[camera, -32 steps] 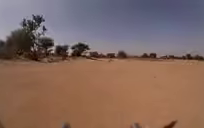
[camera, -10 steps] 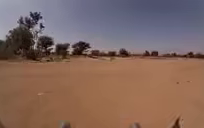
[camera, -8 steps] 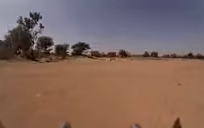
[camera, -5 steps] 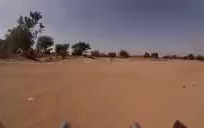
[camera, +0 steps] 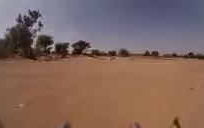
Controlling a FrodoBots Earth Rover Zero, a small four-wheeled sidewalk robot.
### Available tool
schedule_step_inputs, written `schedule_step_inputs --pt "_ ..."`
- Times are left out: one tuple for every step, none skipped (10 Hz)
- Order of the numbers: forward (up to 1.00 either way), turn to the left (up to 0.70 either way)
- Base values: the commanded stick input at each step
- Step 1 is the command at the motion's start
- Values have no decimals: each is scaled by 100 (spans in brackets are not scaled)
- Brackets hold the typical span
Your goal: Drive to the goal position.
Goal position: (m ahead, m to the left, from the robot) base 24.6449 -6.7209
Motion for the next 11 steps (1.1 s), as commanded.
schedule_step_inputs --pt "50 0" --pt "50 0" --pt "50 0" --pt "50 0" --pt "50 0" --pt "50 0" --pt "50 0" --pt "50 0" --pt "50 0" --pt "50 0" --pt "50 0"
